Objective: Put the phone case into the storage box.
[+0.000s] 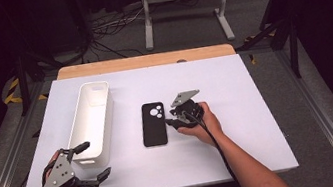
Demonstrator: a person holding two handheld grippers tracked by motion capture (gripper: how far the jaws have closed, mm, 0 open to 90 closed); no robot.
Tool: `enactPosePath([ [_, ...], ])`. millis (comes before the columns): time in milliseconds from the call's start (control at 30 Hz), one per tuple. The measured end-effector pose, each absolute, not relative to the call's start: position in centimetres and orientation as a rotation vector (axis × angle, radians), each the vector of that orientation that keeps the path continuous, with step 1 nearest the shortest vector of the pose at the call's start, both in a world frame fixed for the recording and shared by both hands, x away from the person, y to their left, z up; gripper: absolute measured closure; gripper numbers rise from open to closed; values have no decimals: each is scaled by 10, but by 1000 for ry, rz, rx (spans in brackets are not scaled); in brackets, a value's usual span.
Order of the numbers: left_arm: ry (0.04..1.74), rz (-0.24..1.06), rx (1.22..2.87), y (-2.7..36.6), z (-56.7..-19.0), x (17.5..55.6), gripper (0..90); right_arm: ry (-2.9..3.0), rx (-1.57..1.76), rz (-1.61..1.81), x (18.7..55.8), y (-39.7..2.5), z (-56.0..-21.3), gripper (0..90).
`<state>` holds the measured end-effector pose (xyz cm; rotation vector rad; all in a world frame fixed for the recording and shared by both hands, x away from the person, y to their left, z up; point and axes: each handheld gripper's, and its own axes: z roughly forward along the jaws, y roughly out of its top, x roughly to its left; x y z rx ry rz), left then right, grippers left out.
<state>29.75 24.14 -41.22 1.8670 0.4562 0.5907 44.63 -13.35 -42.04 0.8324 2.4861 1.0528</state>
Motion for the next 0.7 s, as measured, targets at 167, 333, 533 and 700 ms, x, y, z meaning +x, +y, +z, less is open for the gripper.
enactPosePath([
  [167,456,579,1858,242,-411,300,53,2432,874,1041,464,-134,-412,316],
  [333,443,577,1872,241,-413,301,53,2346,934,1058,478,-134,-407,261],
  [533,443,574,1886,239,-414,301,52,2356,992,1003,496,-131,-400,273],
  [700,443,571,1891,238,-415,300,53,2415,1047,910,514,-122,-400,274],
])
